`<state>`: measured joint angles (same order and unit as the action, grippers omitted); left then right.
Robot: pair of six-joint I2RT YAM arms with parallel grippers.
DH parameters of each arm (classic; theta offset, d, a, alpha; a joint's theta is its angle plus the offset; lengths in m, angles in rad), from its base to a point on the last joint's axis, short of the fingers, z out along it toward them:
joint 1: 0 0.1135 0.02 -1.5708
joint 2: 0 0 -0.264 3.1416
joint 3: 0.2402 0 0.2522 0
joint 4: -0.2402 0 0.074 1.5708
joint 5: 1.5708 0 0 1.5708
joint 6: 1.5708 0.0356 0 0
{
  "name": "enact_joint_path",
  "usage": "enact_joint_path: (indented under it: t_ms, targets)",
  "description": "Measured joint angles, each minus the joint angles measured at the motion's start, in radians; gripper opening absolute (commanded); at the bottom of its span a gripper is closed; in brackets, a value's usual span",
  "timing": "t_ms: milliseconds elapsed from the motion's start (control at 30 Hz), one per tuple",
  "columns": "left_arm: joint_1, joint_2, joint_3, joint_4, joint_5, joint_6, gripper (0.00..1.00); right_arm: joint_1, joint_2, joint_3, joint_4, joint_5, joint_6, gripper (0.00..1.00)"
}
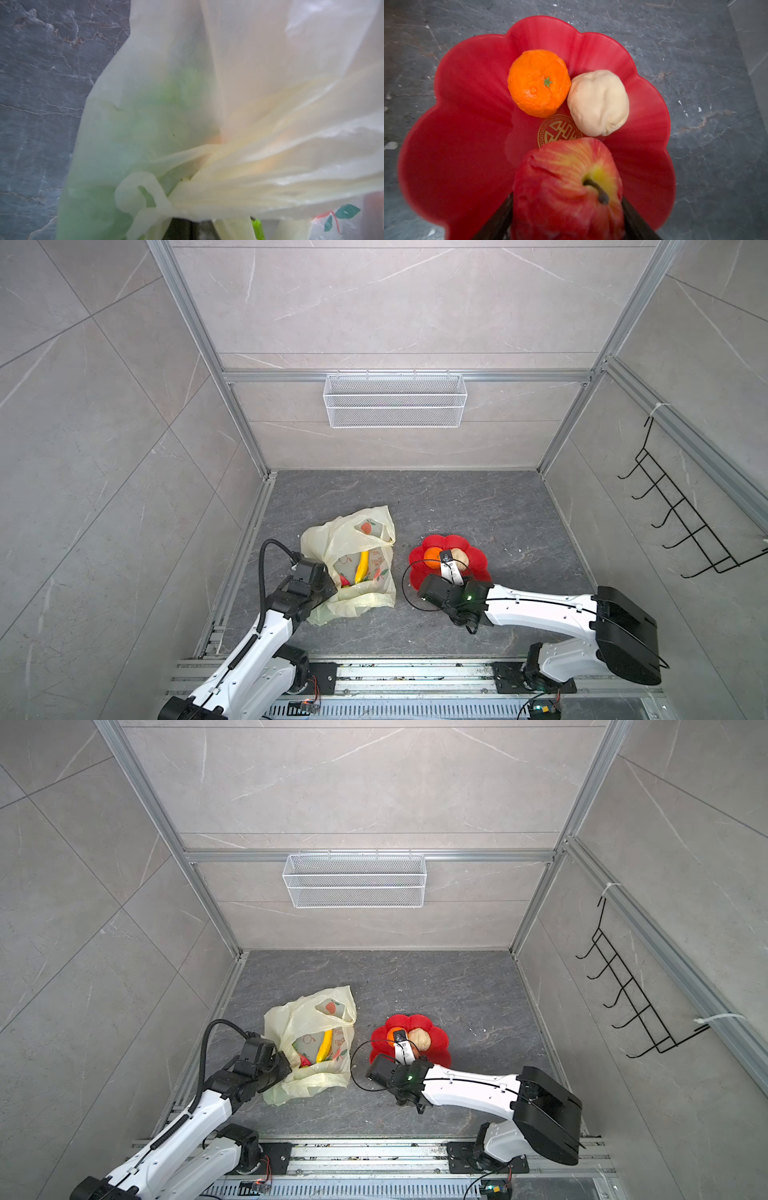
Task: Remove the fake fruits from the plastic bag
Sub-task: 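Lower the red apple into the plate and open the right gripper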
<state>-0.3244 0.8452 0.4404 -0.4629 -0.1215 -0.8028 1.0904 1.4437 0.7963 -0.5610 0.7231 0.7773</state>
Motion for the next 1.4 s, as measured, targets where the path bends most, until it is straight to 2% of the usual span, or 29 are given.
enact_joint_path:
  t_ms: [400, 733, 833, 1067, 1400]
  targets:
    - [0.0, -0.034, -0.014, -0.002, -0.001, 0.0, 0.0, 0.005, 0.146, 0.068, -0.082, 0.102, 0.113, 0.62]
    - [0.0, -0.06, -0.026, -0.005, -0.001, 0.0, 0.0, 0.005, 0.266, 0.138, -0.143, 0.13, 0.162, 0.64]
    - [0.0, -0.069, -0.028, -0.008, -0.001, 0.0, 0.0, 0.005, 0.295, 0.158, -0.16, 0.138, 0.175, 0.67]
    - [0.0, -0.081, -0.04, -0.008, -0.004, 0.0, 0.0, 0.005, 0.321, 0.172, -0.18, 0.142, 0.192, 0.84]
    - [0.0, -0.07, -0.041, -0.006, -0.004, 0.0, 0.0, 0.005, 0.263, 0.151, -0.109, 0.095, 0.135, 0.87]
